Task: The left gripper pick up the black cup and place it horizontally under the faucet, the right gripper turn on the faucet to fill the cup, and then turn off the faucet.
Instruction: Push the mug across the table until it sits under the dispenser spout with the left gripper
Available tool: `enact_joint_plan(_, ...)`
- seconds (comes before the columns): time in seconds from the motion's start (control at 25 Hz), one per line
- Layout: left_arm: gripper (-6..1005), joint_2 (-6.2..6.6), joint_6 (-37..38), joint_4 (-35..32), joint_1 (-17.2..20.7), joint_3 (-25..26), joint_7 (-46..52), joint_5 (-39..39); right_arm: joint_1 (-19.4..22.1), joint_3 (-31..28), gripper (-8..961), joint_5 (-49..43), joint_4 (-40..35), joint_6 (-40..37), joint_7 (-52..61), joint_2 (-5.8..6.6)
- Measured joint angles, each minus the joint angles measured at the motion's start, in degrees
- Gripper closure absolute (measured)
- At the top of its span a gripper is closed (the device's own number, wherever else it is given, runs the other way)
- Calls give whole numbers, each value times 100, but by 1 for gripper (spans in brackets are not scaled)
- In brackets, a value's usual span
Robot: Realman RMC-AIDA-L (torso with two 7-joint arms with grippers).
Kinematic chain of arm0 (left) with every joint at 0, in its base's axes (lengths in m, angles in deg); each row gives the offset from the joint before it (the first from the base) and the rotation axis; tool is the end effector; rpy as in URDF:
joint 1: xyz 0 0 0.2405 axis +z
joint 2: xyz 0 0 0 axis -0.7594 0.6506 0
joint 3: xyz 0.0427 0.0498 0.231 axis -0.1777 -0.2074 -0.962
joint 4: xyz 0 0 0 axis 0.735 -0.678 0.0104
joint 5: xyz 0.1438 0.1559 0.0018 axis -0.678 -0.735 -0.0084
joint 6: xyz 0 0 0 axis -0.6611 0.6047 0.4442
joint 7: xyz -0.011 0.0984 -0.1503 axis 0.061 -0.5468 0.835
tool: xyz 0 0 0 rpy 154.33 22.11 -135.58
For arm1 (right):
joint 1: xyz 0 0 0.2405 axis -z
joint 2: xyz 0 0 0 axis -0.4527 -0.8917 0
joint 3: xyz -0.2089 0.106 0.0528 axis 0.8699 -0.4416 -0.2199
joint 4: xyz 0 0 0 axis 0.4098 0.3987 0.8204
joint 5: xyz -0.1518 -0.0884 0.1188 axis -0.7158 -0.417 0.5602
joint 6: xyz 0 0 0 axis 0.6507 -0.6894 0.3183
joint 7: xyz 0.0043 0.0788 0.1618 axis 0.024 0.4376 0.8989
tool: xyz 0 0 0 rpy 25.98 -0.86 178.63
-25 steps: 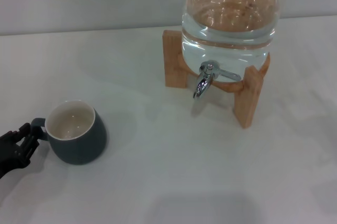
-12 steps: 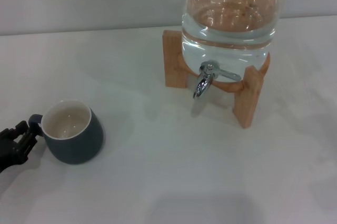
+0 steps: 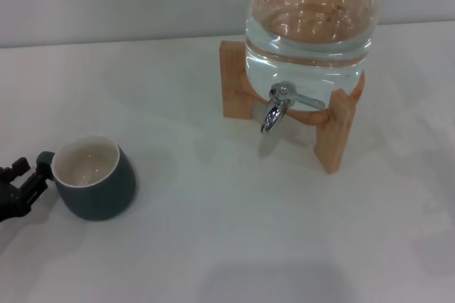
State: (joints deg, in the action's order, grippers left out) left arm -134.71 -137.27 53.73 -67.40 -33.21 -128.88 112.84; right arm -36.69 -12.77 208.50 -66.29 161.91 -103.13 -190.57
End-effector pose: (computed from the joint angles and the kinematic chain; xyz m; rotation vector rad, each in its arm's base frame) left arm -0.3587 0.3119 -0.0162 -2.0365 -0.9101 -0.6622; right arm 0.3607 0.2708 0.0918 -1.5560 0.4818 0.9243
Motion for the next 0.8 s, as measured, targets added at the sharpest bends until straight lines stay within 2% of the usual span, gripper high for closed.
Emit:
enact_joint_plan(0.2, 542, 8, -23, -52, -66, 0, -8, -3, -8, 0, 96, 0, 0, -22, -9, -17)
enact_joint_plan(0.64, 556, 16, 85, -133, -315, 0, 13, -303, -7, -23, 96, 1, -49, -22, 14, -68)
enact_joint_plan(0.8, 600, 16, 107, -132, -321, 0, 15, -306, -7, -65, 96, 0, -52, -23, 6, -93)
